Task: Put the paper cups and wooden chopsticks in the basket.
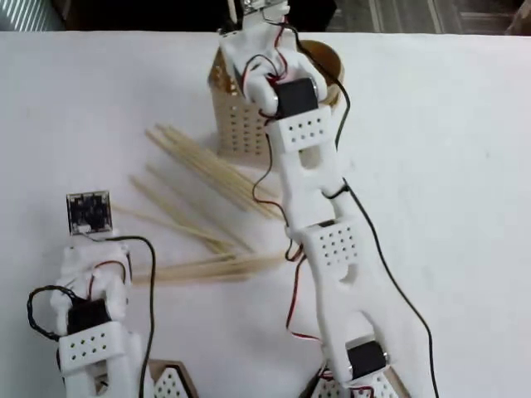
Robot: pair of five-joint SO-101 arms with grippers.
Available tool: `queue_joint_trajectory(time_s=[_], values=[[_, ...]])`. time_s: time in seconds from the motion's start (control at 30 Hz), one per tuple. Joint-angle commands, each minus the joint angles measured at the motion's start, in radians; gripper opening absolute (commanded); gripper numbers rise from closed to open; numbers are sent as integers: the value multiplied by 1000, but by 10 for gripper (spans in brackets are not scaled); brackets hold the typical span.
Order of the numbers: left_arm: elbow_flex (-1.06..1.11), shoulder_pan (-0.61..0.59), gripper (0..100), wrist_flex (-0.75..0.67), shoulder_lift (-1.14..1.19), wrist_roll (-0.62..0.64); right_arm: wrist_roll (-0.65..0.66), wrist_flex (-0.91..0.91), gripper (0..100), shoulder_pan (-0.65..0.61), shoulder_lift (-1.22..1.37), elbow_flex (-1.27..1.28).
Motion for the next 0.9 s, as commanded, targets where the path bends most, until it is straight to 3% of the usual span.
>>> queue_joint_trajectory(time_s=[0.0,0.13,0.33,0.53,0.6,0.73,0.87], values=[[-29,-5,24,-15,-13,-11,-6,67,125,7,-94,-28],[-29,-5,24,-15,-13,-11,0,148,137,7,-159,-28],[-31,-5,24,-14,-13,-11,3,305,12,1,-302,-26],[-64,-7,27,0,-13,-11,5,565,17,-7,-435,-25],[-117,-19,27,64,-13,-51,3,576,17,1,-455,-23],[-226,-16,28,193,-13,-259,0,578,17,33,-467,-25],[-382,-4,28,330,-8,-270,2,588,17,31,-515,-5]])
